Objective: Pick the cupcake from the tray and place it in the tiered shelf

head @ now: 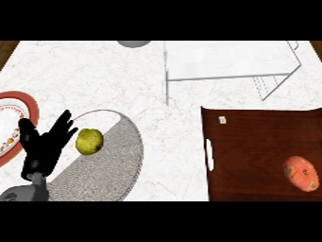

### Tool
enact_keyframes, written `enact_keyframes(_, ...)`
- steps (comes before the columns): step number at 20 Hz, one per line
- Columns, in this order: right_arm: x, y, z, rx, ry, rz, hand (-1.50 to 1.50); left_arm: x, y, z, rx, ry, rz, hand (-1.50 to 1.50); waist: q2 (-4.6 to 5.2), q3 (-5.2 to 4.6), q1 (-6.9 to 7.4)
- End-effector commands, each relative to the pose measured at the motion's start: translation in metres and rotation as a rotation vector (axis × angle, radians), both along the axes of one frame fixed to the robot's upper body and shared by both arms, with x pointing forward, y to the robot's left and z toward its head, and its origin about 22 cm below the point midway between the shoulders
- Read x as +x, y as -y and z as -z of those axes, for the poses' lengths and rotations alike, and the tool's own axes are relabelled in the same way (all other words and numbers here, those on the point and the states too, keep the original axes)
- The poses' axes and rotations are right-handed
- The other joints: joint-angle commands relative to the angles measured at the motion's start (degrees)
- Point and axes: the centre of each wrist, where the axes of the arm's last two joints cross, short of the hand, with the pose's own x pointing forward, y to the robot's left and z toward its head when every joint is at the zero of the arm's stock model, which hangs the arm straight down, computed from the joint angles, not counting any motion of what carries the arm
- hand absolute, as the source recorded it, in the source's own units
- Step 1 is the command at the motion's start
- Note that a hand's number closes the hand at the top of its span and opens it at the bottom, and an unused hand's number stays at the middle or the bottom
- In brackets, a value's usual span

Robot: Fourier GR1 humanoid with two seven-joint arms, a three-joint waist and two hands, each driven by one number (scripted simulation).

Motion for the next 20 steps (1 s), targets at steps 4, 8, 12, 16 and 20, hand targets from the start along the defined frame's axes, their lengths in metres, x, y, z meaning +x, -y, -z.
enact_keyframes(4,0.038,0.001,0.030,-0.068,-0.006,-0.006,1.50,-0.010,-0.003,0.008,0.007,-0.022,0.003,0.00,0.24,-0.24,0.29)
enact_keyframes(8,0.054,0.006,0.023,-0.051,0.017,0.012,1.50,0.006,0.003,-0.007,-0.012,-0.040,0.007,0.00,0.27,-0.22,0.37)
enact_keyframes(12,0.066,-0.006,0.030,-0.075,0.004,0.029,1.50,0.003,-0.003,0.004,-0.017,-0.026,0.004,0.00,0.33,-0.25,0.41)
enact_keyframes(16,0.069,-0.008,0.027,-0.045,0.043,0.000,1.50,-0.005,0.010,0.009,-0.010,-0.031,0.004,0.00,0.17,-0.23,0.18)
enact_keyframes(20,0.085,0.021,0.076,-0.041,0.045,-0.023,1.50,0.004,-0.005,-0.007,-0.011,-0.033,0.019,0.00,0.43,-0.20,0.70)
